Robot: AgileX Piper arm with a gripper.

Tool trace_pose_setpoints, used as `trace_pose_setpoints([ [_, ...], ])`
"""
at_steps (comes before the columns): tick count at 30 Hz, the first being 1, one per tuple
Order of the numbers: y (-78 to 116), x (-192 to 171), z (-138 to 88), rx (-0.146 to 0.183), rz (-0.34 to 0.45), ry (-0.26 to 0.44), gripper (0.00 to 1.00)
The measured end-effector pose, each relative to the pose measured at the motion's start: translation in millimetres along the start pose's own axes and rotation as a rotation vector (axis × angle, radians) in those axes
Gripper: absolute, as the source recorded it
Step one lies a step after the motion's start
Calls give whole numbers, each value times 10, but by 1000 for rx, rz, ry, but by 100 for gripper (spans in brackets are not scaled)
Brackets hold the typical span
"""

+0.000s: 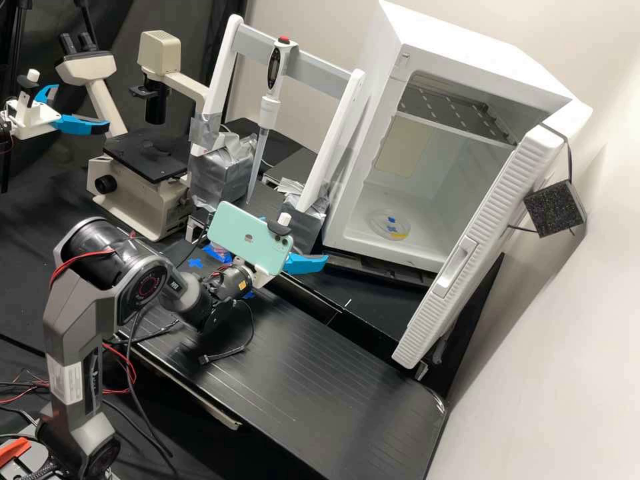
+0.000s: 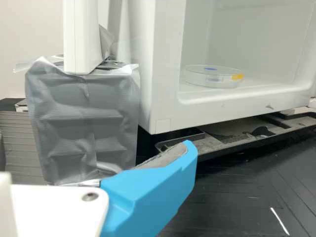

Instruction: Move the petri dish to the microscope

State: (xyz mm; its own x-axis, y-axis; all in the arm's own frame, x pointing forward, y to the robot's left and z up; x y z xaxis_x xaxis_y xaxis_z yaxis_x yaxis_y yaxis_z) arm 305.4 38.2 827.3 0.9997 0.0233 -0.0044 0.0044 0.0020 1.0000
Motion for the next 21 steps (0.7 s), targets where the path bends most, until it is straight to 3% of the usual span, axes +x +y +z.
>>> trace_pose_setpoints([
  [10, 25, -27, 34, -4, 7, 17, 100],
  [15, 192, -187, 243, 18, 52, 58, 100],
  [21, 492, -340, 511, 53, 149, 58, 100],
])
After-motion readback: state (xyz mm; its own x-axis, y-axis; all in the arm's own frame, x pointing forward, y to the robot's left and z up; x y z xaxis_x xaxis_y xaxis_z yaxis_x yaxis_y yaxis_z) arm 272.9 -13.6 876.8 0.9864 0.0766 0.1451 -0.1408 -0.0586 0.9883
